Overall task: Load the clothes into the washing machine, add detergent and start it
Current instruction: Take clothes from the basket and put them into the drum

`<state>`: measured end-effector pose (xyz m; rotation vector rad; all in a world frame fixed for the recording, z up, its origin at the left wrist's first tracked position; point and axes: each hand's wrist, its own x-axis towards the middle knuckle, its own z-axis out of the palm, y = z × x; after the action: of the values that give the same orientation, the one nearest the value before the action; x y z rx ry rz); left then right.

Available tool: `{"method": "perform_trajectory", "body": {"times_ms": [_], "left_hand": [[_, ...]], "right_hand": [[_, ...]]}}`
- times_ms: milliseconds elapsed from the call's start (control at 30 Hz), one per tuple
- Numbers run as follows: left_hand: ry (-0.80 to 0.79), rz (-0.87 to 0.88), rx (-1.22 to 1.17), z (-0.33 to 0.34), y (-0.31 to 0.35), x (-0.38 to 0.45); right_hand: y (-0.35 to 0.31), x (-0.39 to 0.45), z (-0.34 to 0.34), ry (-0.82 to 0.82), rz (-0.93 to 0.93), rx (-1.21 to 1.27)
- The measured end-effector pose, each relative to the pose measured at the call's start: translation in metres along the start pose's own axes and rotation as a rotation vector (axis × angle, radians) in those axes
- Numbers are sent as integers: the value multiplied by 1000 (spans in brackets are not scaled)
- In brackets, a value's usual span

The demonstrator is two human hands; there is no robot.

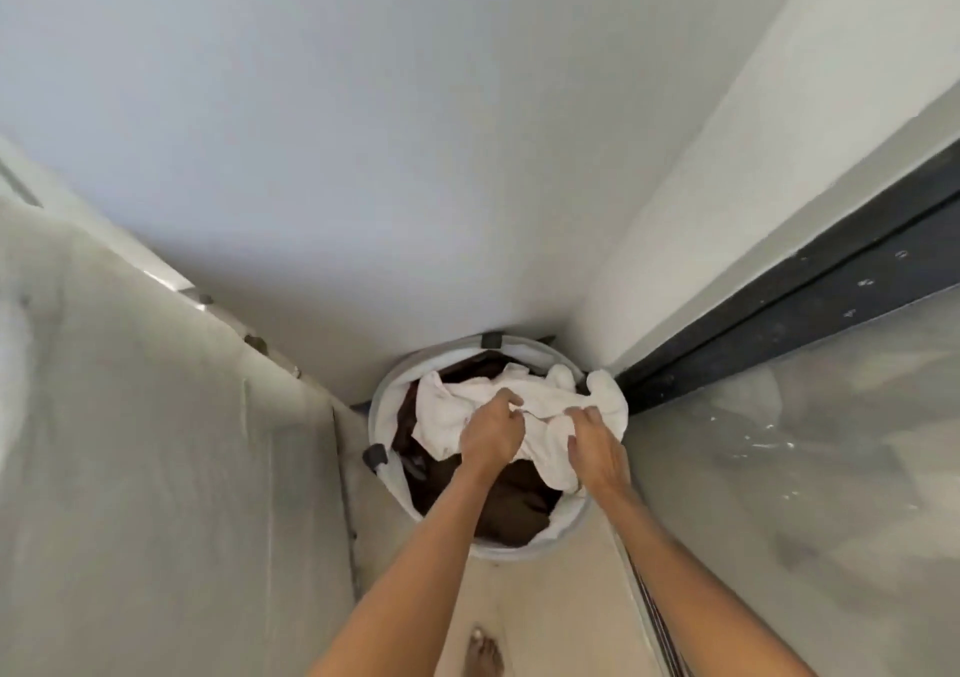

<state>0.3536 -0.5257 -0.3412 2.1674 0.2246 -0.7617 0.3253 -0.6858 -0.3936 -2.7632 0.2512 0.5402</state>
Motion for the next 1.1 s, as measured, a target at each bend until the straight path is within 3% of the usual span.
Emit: {"method": "perform_trajectory", "body": {"times_ms": [133, 233, 333, 500, 633, 800, 933, 1033, 1100], "left_hand": [[-3, -15, 10, 19, -11, 31], [-17, -20, -2, 20, -29, 33], [-10, 3, 8, 6, -37, 9], [139, 71, 43, -44, -17, -38], [154, 198, 63, -95, 14, -77], [97, 264, 138, -151, 48, -133], [188, 263, 153, -184, 74, -179], [455, 304, -115, -208, 95, -203], [376, 290, -640, -227, 110, -216]], "right_hand": [[20, 43, 25, -8, -57, -398], [26, 57, 34, -48, -88, -483], [15, 47, 19, -3, -179, -63], [-56, -11, -66, 91, -232, 613], [-119, -65, -159, 22, -317, 865], [-181, -134, -289, 121, -485, 1257], [-211, -196, -405, 193, -690, 1586], [-217, -237, -472, 253, -793, 1651], [-216, -251, -497, 272, -814, 1696]]}}
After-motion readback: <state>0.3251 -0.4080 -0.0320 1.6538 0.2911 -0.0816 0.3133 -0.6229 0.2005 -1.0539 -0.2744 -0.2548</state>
